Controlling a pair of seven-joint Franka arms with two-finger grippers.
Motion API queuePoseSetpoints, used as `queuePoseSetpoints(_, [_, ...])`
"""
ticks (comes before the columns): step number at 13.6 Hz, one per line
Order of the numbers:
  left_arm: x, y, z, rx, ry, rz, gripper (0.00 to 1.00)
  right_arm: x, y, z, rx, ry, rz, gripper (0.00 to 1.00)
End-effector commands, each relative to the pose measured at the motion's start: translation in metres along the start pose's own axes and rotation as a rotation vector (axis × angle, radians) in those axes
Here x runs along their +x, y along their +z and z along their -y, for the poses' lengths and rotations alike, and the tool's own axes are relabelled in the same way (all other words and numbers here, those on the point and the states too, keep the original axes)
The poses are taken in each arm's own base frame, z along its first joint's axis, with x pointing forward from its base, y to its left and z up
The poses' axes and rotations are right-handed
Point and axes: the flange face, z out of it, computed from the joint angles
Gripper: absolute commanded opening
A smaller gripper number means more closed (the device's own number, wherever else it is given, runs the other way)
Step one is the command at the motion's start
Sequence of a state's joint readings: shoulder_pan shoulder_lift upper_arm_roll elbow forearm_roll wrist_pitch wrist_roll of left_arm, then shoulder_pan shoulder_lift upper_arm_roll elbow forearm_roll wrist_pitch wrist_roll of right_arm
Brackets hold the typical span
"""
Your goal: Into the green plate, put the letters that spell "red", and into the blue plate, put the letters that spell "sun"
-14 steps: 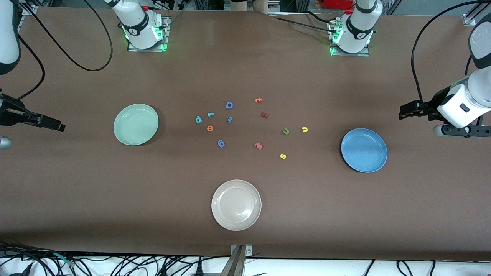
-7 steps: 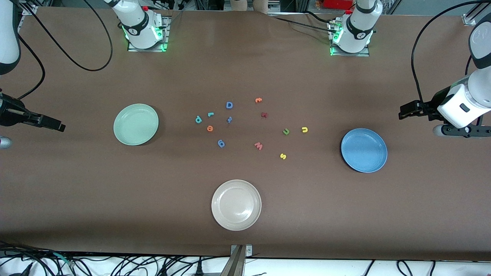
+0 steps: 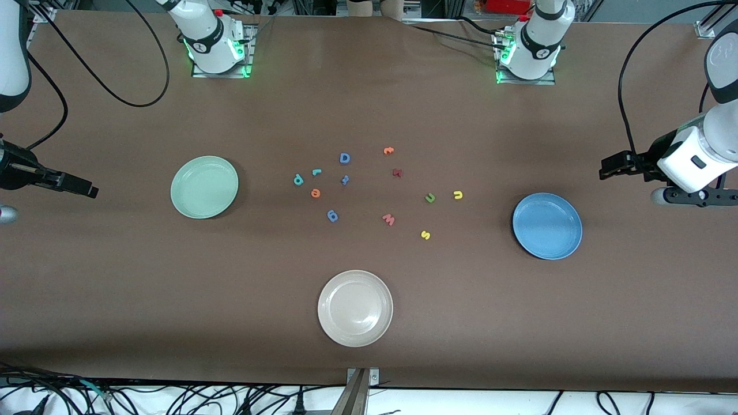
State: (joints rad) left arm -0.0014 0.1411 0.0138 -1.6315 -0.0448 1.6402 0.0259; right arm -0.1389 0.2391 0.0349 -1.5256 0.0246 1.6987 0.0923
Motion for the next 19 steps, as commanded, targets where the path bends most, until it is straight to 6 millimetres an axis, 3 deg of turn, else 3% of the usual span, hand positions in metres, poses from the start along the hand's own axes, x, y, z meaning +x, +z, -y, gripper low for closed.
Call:
queuePoseSetpoints(1, [0.002,-0.004,0.002,-0.013,0.017,-0.003,1.00,-0.002,-0.004,0.001,-0.004,0.009,0.004,1.00])
queuePoseSetpoints(6, [0.002,-0.004,0.002,-0.013,0.017,-0.003,1.00,-0.003,-0.004,0.004,-0.004,0.004,0.008,1.00])
queuePoseSetpoints(9, [0.002,-0.004,0.001,-0.013,0.018,-0.003,1.00,-0.007,-0.004,0.026,-0.007,0.018,0.011,1.00])
queuePoseSetpoints(15, [0.002,-0.005,0.002,-0.013,0.017,-0.004,1.00,-0.029,0.004,0.132,-0.021,0.172,0.014,1.00])
queuePoseSetpoints(19, [0.002,-0.004,0.002,-0.013,0.017,-0.003,1.00,-0.045,0.031,0.194,-0.048,0.242,0.051,1.00])
